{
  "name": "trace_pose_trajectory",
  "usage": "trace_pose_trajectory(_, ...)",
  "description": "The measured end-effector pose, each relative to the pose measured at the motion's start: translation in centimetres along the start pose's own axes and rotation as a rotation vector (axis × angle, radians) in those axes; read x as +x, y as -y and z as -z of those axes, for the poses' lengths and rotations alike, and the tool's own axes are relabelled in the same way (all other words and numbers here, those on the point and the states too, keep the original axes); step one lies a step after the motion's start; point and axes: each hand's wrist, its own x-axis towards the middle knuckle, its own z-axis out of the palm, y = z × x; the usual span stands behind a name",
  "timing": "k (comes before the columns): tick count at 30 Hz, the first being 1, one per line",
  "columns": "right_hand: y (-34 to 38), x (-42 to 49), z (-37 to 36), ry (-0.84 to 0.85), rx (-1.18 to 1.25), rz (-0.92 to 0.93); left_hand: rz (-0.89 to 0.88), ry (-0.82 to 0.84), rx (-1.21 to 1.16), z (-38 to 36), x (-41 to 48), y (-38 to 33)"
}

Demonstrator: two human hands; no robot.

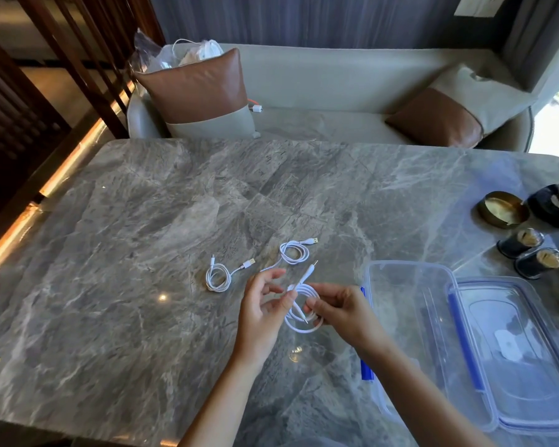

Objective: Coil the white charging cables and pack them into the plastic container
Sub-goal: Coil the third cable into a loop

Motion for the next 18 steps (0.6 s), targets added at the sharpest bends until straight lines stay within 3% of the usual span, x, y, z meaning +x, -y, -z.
trace_pose_trajectory(5,0.39,-0.11,0.16,0.008,-0.013,0.026,0.204,0.190,0.023,0.44,0.01,0.34)
trace_pose_trajectory(11,0.74,-0.13,-0.60,0.124,-0.047,-0.006,0.176,0.014,0.025,-0.32,-0.12,0.39)
trace_pose_trajectory(18,0.29,-0.37,-0.83,0.067,-0.108,-0.105,0.193,0.115,0.059,0.31,-0.44,-0.35)
